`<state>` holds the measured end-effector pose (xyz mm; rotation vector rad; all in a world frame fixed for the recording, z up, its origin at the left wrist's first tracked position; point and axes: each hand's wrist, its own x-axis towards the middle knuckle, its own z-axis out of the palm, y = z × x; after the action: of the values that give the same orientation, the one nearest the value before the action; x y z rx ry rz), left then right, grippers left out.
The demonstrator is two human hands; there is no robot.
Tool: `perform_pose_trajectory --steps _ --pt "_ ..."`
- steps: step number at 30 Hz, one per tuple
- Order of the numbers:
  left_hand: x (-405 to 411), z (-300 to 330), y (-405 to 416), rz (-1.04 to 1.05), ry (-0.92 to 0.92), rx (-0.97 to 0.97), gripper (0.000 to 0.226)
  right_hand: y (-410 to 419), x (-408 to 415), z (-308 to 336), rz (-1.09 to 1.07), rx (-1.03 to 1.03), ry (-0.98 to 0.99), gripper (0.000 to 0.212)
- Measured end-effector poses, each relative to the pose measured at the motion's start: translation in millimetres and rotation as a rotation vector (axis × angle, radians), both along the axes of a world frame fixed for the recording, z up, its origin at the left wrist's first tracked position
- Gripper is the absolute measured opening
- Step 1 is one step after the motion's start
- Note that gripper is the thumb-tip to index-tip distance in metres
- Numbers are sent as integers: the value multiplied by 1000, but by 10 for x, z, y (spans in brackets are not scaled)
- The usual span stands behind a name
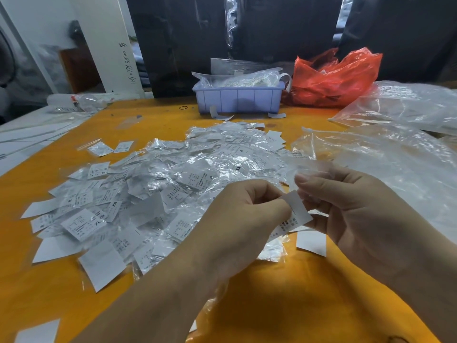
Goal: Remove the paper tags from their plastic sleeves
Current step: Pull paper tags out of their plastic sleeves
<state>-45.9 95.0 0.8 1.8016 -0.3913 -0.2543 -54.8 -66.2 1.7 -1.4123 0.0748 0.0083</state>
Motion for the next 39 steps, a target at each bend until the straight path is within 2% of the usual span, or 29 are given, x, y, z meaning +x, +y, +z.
perform_pose_trajectory --steps 4,6,8,11,15,22,28,35,39 --pt "17 -21 0 40 17 8 13 3 -10 -8 -6 -20 -4 54" --pt "17 -25 1 49 23 -4 18 8 -12 -10 -3 -29 -1 62" --pt "15 -29 5 60 16 -7 23 16 -22 0 14 -22 1 58" --pt "14 -25 8 81 10 -20 19 29 -35 18 49 -6 1 37" --pt "11 -15 4 88 -6 -32 21 23 -34 10 74 -2 9 26" --pt "17 -28 7 139 -42 -77 17 14 -25 6 80 -6 42 20" --pt "16 -30 11 179 -54 -147 11 22 -43 4 112 -56 32 29" --pt "23 -34 9 151 12 -166 16 17 -37 18 86 -3 48 22" --pt "41 -13 35 131 40 -143 13 -5 -9 31 11 53 58 40"
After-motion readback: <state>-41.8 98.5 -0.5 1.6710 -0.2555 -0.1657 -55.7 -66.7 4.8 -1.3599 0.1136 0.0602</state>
